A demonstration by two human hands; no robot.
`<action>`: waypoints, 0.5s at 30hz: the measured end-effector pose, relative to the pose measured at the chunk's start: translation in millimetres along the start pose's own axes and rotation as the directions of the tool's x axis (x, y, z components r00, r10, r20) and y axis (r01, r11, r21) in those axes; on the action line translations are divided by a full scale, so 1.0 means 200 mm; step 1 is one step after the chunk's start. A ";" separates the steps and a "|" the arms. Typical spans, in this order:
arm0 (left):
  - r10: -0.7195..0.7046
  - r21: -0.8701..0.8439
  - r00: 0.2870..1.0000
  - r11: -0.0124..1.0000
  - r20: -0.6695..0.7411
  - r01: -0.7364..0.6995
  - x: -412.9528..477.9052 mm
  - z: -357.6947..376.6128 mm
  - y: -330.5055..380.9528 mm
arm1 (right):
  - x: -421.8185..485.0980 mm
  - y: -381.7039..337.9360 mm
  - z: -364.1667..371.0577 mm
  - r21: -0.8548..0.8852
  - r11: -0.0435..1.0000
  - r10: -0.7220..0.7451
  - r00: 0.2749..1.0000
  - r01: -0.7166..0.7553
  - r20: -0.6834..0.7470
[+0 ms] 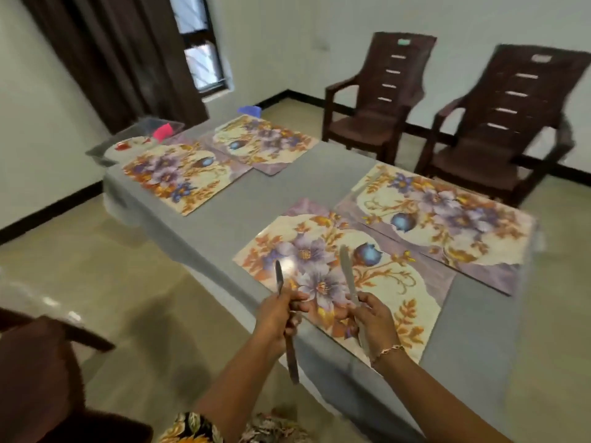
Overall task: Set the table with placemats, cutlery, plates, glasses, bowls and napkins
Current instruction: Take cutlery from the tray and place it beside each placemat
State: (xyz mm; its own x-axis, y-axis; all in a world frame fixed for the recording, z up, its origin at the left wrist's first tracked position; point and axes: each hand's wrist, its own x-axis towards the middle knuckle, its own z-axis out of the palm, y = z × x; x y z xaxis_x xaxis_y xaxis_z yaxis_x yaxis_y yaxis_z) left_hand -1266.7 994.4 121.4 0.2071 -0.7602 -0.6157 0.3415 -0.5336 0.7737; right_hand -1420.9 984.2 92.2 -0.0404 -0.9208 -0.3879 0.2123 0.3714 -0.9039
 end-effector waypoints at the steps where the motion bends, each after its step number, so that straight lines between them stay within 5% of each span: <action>1: -0.015 0.018 0.999 1.000 0.041 0.014 0.05 0.03 0.04 | 0.03 0.01 -0.02 -0.010 1.000 -0.009 0.997 0.009 -0.073; 6: -0.132 0.114 0.962 0.988 0.238 0.107 0.35 0.20 0.18 | 0.16 0.03 -0.07 -0.150 0.988 -0.046 0.904 -0.021 -0.425; 15: -0.270 0.277 0.873 0.947 0.406 0.163 0.69 0.34 0.36 | 0.26 0.09 -0.05 -0.438 0.823 -0.183 0.560 -0.363 -0.808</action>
State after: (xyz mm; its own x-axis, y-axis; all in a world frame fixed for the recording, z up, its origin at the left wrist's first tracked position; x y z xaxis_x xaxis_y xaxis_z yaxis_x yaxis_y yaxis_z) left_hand -1275.8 825.4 102.4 -0.2833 -0.6704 -0.6858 0.1032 -0.7322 0.6732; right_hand -1427.8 944.9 53.6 -0.8504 -0.4876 -0.1975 -0.2381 0.6915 -0.6820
